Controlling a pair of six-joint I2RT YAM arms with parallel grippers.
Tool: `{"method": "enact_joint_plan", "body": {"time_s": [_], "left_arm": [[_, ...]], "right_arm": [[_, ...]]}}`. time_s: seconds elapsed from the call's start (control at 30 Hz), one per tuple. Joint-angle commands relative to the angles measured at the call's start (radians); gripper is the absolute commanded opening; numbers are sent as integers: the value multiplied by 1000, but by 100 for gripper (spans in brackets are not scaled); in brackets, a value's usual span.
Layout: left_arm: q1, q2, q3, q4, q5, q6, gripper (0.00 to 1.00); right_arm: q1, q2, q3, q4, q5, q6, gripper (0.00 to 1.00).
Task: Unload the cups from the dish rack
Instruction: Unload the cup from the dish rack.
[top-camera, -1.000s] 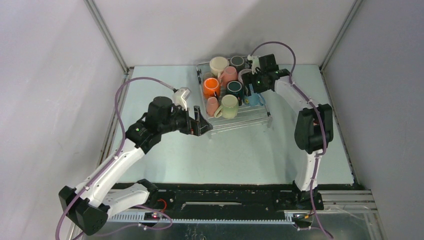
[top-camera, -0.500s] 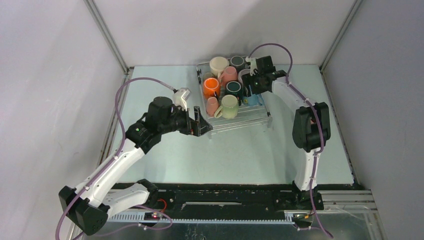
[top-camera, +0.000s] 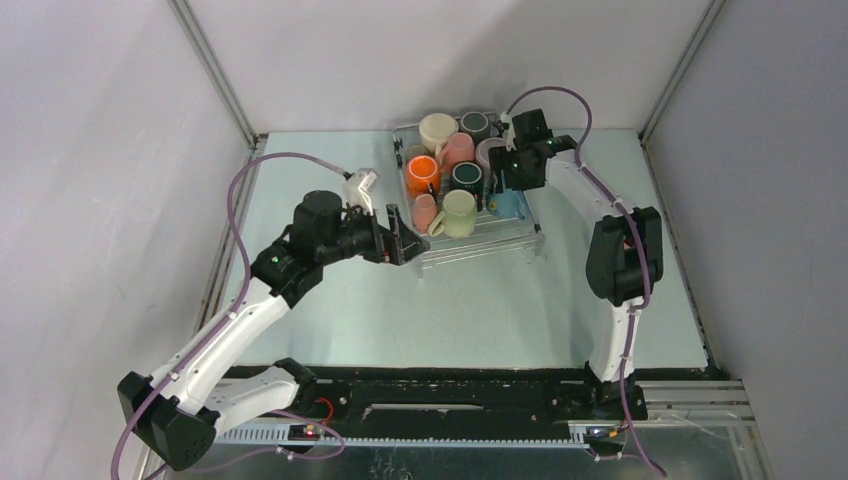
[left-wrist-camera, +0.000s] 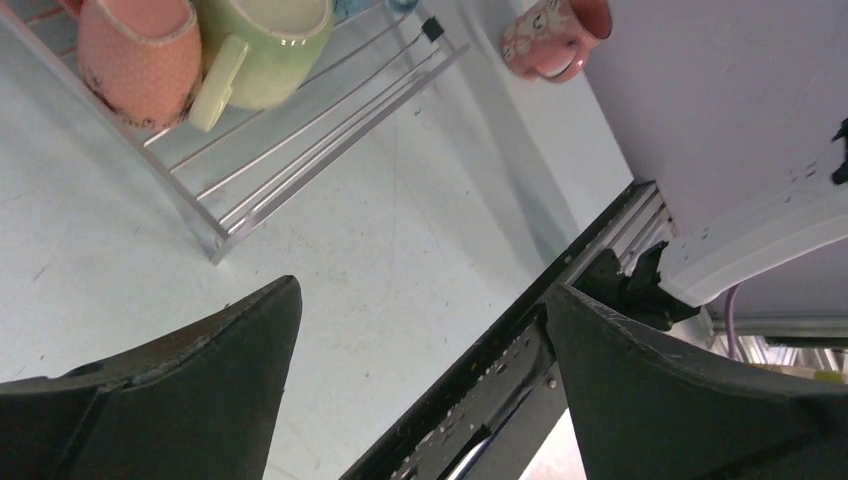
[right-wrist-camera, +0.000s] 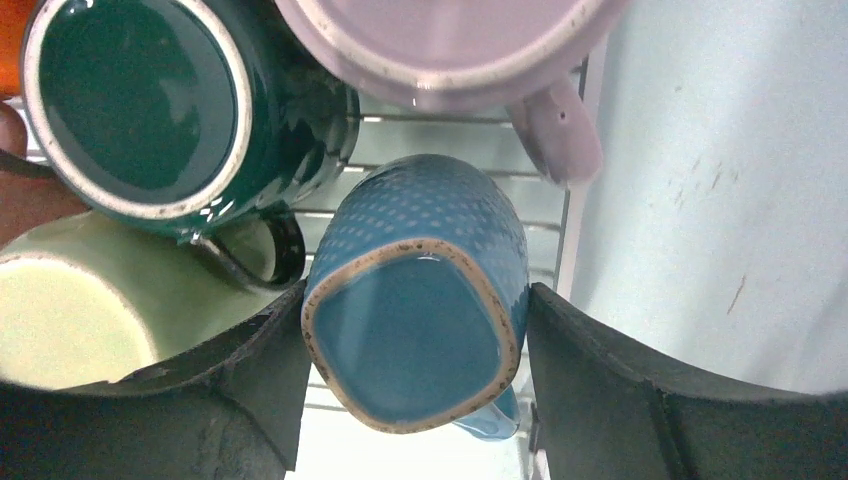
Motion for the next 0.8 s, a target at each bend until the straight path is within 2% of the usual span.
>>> {"method": "enact_joint_plan", "body": {"time_s": [0.0, 0.33, 0.63, 0.77], "left_arm": [[-5, -11, -30, 114, 0, -56, 100], [-4, 17, -34, 245, 5, -134, 100], [24, 66, -50, 391, 63, -216, 100], [41, 77, -79, 500, 87, -270, 100]], "right_arm": [[0, -133, 85, -65, 21, 85, 19], [-34, -282, 91, -130, -56, 196, 18], [5, -392, 81, -108, -297, 382, 18], [35, -430, 47, -34, -401, 491, 18]]}}
